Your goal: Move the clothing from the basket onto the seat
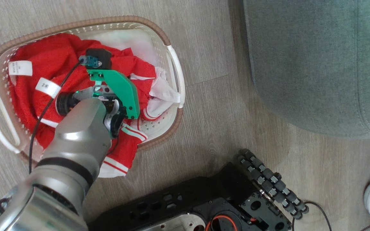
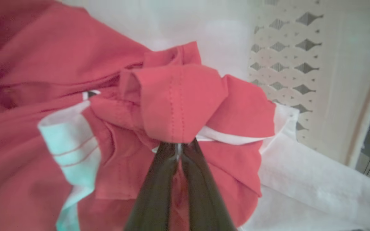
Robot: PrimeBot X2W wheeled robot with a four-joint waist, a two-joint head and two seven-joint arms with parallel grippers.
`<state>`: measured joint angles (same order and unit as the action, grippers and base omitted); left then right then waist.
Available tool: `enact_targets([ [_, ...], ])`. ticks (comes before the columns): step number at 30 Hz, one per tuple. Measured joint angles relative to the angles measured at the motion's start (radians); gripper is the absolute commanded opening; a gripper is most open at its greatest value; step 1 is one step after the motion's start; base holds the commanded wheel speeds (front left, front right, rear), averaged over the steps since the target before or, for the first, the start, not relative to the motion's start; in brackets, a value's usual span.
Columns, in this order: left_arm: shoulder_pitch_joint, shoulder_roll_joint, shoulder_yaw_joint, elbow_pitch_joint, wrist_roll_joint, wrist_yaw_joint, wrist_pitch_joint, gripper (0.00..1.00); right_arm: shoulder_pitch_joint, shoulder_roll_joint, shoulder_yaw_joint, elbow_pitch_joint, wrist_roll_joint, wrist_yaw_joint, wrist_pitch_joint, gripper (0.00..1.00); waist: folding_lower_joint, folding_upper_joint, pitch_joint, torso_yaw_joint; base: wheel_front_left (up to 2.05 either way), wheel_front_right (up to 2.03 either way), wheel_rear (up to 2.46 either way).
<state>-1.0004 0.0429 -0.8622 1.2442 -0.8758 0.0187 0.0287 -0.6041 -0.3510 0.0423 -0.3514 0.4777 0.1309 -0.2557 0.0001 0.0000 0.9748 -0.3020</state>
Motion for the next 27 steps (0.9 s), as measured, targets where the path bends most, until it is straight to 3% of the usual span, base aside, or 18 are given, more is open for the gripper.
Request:
enact_targets([
  [12,0.028,0.000,-0.056,-0.048,-0.063,-0.039,-0.116,0.00,0.004,0.000,0.000,0.018,-0.007,0.000,0.000,1.00,0.0000,0.0000,-0.097,0.031,0.00,0.00,0.00],
  [27,0.202,0.000,-0.161,-0.147,-0.184,-0.091,-0.264,0.00,0.146,-0.025,0.021,0.079,-0.032,0.000,0.000,1.00,-0.0001,0.0001,-0.396,0.116,0.00,0.00,0.00],
])
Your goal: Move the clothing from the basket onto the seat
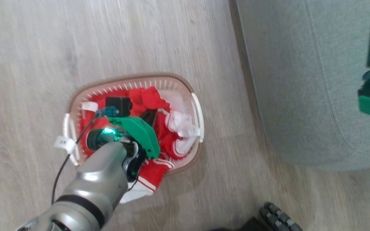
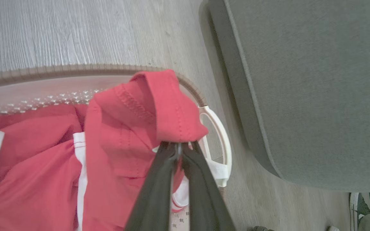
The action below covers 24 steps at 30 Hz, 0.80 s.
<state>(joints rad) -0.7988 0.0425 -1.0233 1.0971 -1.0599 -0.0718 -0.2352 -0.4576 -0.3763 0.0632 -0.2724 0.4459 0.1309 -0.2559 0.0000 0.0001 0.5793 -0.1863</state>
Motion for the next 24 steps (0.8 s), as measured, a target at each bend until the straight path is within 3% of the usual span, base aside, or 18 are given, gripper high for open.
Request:
enact_targets([
  [6,0.049,0.000,0.011,-0.052,0.012,-0.006,-0.013,0.00,0.073,0.000,0.018,0.028,-0.021,0.000,0.000,1.00,0.0000,0.0000,-0.131,0.042,0.00,0.00,0.00],
  [16,0.181,0.008,0.226,-0.277,0.248,0.012,-0.013,0.00,0.194,0.021,0.046,0.068,-0.036,0.000,0.000,1.00,0.0000,0.0000,-0.315,0.132,0.00,0.00,0.00],
  [24,0.268,0.034,0.333,-0.469,0.393,0.021,-0.013,0.00,0.254,0.044,0.081,0.098,-0.042,0.000,0.000,1.00,0.0000,0.0000,-0.414,0.183,0.00,0.00,0.00],
])
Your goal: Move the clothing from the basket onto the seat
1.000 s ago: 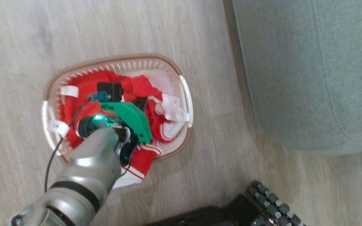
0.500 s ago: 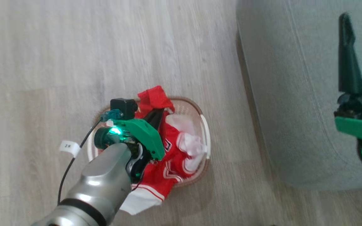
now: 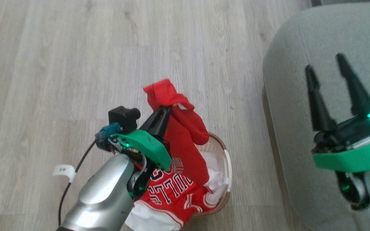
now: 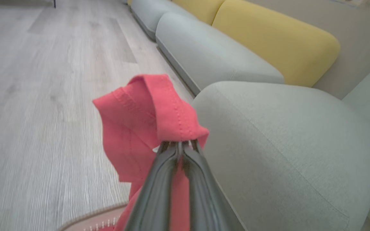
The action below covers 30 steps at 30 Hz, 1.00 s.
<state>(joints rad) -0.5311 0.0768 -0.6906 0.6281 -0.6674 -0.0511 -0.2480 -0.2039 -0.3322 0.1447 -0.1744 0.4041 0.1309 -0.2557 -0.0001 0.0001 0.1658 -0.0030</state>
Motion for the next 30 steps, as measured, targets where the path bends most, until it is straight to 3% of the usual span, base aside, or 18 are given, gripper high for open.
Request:
enact_targets([
  [9,0.003,0.038,0.029,-0.179,0.067,0.011,0.002,0.00,0.079,0.019,0.075,0.052,-0.008,0.000,0.000,1.00,0.0000,-0.0001,-0.105,0.026,0.00,0.00,0.00],
  [15,-0.040,0.079,0.058,-0.299,0.075,0.047,0.046,0.00,0.095,0.022,0.146,0.081,-0.007,0.000,0.000,1.00,0.0000,-0.0001,-0.136,0.012,0.00,0.00,0.00],
  [24,-0.043,0.094,0.056,-0.376,0.075,0.070,0.081,0.00,0.095,0.022,0.234,0.095,0.014,0.000,0.000,1.00,0.0000,-0.0001,-0.139,-0.004,0.00,0.00,0.00],
  [30,-0.043,0.091,0.043,-0.405,0.074,0.072,0.104,0.00,0.079,0.016,0.355,0.154,0.041,0.000,0.000,1.00,0.0000,-0.0001,-0.142,0.007,0.00,0.00,0.00],
])
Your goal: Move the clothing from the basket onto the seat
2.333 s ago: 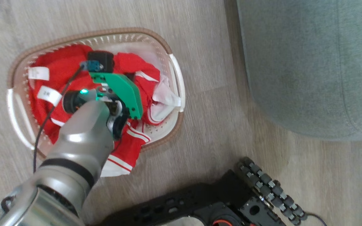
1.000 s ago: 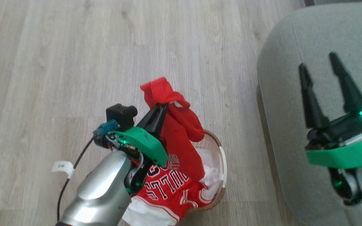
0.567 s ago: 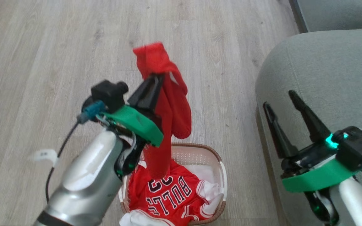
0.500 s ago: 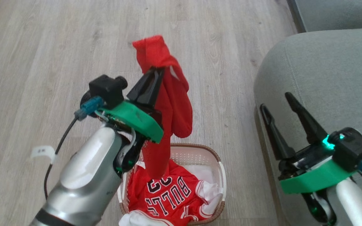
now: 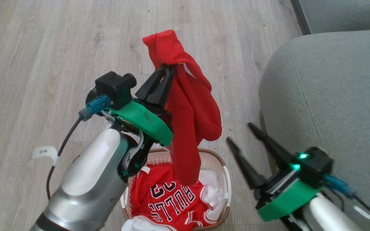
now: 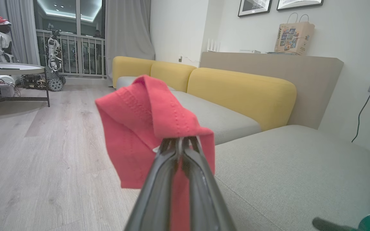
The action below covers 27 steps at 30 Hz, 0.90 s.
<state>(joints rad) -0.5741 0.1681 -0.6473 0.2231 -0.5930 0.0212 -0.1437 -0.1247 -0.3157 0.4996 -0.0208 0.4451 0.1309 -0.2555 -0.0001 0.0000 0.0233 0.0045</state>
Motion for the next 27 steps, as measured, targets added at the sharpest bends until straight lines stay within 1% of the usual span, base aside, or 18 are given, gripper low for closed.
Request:
enact_targets([
  [5,0.000,-0.013,-0.024,-0.020,-0.001,0.006,0.013,0.00,-0.087,0.005,0.114,0.092,0.031,0.000,0.000,1.00,0.0000,0.0000,-0.003,0.019,0.00,0.00,0.00],
  [10,-0.001,-0.024,-0.046,-0.039,-0.001,0.006,0.033,0.00,-0.176,0.039,0.216,0.192,0.068,0.000,0.000,1.00,0.0000,0.0000,-0.002,0.043,0.00,0.00,0.00],
  [15,-0.003,-0.044,-0.064,-0.060,-0.001,0.006,0.048,0.00,-0.240,0.068,0.295,0.309,0.121,0.000,0.000,1.00,0.0000,0.0000,0.003,0.070,0.00,0.00,0.00],
  [20,-0.005,-0.057,-0.090,-0.077,-0.002,0.006,0.064,0.00,-0.274,0.096,0.314,0.417,0.164,0.000,0.000,1.00,0.0000,0.0000,0.013,0.097,0.00,0.00,0.00],
  [24,-0.018,-0.065,-0.105,-0.093,-0.007,0.007,0.073,0.00,-0.298,0.122,0.302,0.466,0.182,0.000,0.000,1.00,0.0000,0.0000,0.021,0.118,0.00,0.00,0.00],
  [27,-0.018,-0.074,-0.119,-0.098,-0.011,0.007,0.075,0.00,-0.313,0.133,0.274,0.488,0.182,0.000,0.000,1.00,0.0000,0.0000,0.024,0.133,0.00,0.00,0.00],
])
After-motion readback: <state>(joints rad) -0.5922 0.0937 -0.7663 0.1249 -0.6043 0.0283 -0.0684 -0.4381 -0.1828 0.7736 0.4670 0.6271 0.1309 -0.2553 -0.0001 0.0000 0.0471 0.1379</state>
